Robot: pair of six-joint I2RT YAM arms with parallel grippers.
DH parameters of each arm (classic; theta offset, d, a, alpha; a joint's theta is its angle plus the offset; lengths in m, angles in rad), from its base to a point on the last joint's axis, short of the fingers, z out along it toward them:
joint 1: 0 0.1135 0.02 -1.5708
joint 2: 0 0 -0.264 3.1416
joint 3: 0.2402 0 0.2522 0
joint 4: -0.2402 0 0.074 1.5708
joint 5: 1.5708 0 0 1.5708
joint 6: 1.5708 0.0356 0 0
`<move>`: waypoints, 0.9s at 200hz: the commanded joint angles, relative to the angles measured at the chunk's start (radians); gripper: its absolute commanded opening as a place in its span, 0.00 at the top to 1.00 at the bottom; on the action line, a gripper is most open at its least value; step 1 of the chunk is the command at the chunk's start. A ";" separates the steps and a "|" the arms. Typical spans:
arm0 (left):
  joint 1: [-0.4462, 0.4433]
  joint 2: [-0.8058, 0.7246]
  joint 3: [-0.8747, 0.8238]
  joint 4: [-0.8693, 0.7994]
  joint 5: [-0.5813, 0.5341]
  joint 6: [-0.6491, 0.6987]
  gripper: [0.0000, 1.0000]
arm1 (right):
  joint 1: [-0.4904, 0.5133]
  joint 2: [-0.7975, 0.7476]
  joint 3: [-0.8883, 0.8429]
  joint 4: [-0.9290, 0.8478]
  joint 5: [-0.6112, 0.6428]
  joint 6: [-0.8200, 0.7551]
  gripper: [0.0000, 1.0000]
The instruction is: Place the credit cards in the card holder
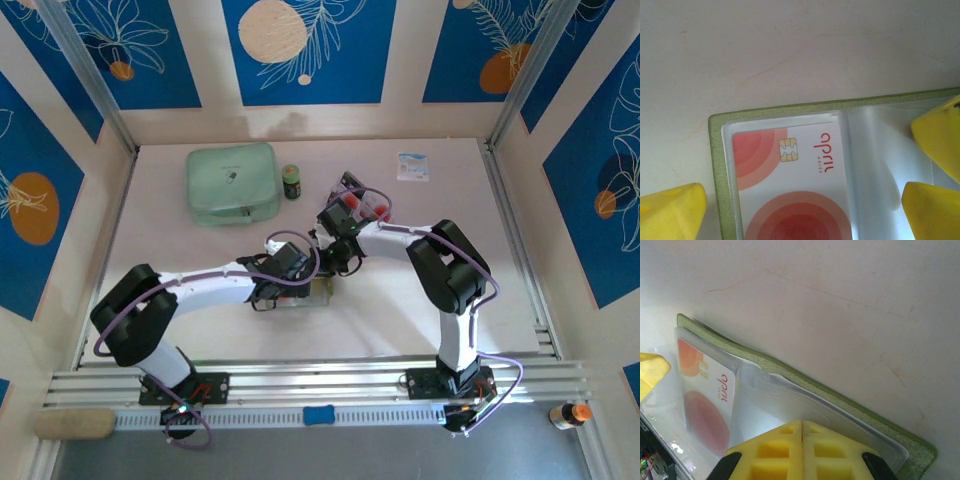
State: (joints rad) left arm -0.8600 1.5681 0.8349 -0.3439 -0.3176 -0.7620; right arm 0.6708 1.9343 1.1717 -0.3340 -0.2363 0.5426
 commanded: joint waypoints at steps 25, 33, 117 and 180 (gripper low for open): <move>-0.008 0.004 -0.032 -0.015 -0.040 -0.029 0.00 | -0.006 -0.067 0.004 -0.031 -0.016 0.027 0.93; -0.008 0.003 -0.036 -0.012 -0.040 -0.031 0.00 | -0.008 -0.080 -0.001 -0.031 -0.013 0.032 0.87; -0.008 -0.014 -0.057 0.001 -0.042 -0.039 0.00 | -0.010 -0.089 -0.063 0.027 -0.014 0.109 0.67; -0.008 -0.029 -0.064 0.004 -0.044 -0.038 0.00 | -0.008 -0.053 -0.062 0.086 -0.100 0.149 0.66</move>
State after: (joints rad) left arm -0.8604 1.5654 0.7914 -0.3286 -0.3389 -0.7879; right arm 0.6655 1.8549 1.1141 -0.2726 -0.2676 0.6632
